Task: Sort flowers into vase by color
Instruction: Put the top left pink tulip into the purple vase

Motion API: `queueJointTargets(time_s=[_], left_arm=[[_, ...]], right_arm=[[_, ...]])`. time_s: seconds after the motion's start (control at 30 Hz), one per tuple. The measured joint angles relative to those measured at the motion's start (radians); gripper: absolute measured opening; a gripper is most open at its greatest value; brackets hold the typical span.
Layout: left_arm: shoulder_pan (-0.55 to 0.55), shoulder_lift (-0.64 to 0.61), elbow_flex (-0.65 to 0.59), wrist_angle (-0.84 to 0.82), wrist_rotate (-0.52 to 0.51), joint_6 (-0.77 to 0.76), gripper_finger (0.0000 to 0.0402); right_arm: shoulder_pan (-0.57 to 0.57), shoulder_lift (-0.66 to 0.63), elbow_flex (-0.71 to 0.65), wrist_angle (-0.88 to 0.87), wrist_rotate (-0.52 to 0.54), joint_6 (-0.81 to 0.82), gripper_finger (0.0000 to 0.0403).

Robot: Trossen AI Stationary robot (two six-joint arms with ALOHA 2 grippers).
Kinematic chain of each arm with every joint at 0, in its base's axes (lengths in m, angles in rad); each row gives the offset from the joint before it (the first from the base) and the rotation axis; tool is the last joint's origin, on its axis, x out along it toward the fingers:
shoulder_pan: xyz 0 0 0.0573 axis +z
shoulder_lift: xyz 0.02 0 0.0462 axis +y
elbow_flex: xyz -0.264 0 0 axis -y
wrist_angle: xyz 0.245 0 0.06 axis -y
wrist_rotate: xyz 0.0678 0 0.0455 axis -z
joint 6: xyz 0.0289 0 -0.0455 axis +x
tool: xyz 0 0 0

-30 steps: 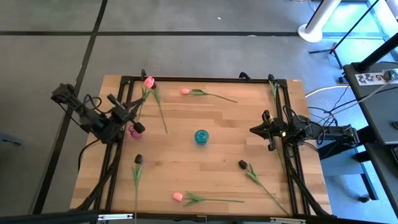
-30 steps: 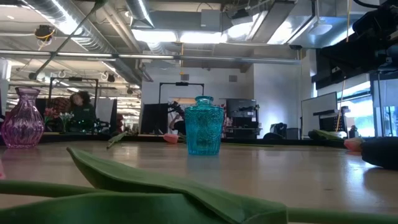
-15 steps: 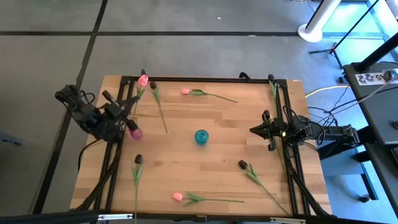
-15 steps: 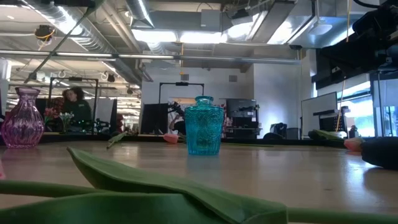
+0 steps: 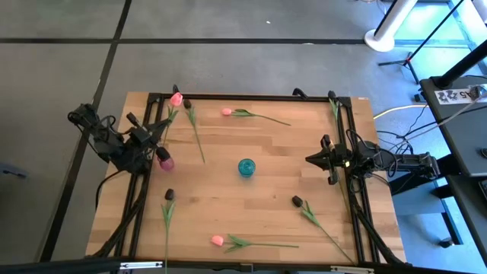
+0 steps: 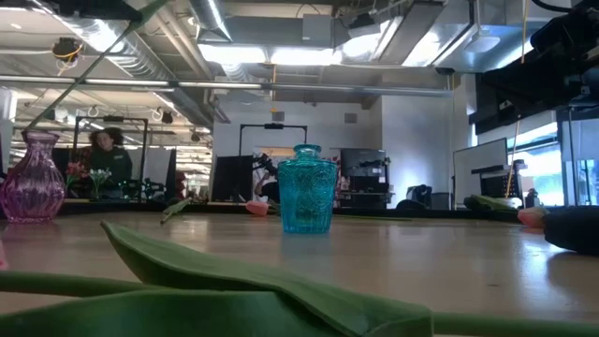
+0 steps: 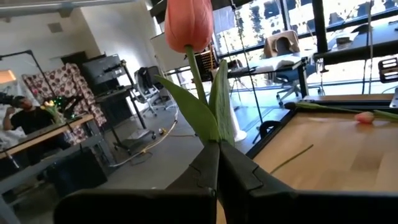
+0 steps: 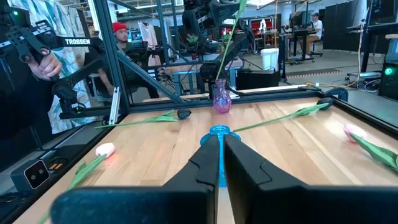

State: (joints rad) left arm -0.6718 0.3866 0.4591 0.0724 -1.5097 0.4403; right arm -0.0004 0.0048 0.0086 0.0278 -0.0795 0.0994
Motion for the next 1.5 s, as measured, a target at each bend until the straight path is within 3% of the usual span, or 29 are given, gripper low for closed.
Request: queueJointTargets(time_s=[0.43,1.0,1.13,1.33,1.5], left_arm=[[-0.031,0.0,0.0,-0.014,0.002,-0.04,0.0],[-0.001,-0.003,0.0,-0.003,-0.003,0.039,0.0],[0.028,-0.003,0.0,-0.021,0.015,0.013,0.0],[0.046,-0.003,0.0,-0.093,0.012,-0.095,0.0],[0.045,-0.003,0.0,-0.097,0.012,-0.188,0.0]], right_arm=[[0.0,0.0,0.0,0.0,0.001,0.0,0.0024],[0.0,0.0,0.0,-0.005,0.045,-0.002,0.0024],[0.0,0.0,0.0,0.003,0.062,0.008,0.0024],[0.0,0.0,0.0,0.06,0.062,0.186,0.0024],[0.0,0.0,0.0,0.134,0.062,0.178,0.0024]])
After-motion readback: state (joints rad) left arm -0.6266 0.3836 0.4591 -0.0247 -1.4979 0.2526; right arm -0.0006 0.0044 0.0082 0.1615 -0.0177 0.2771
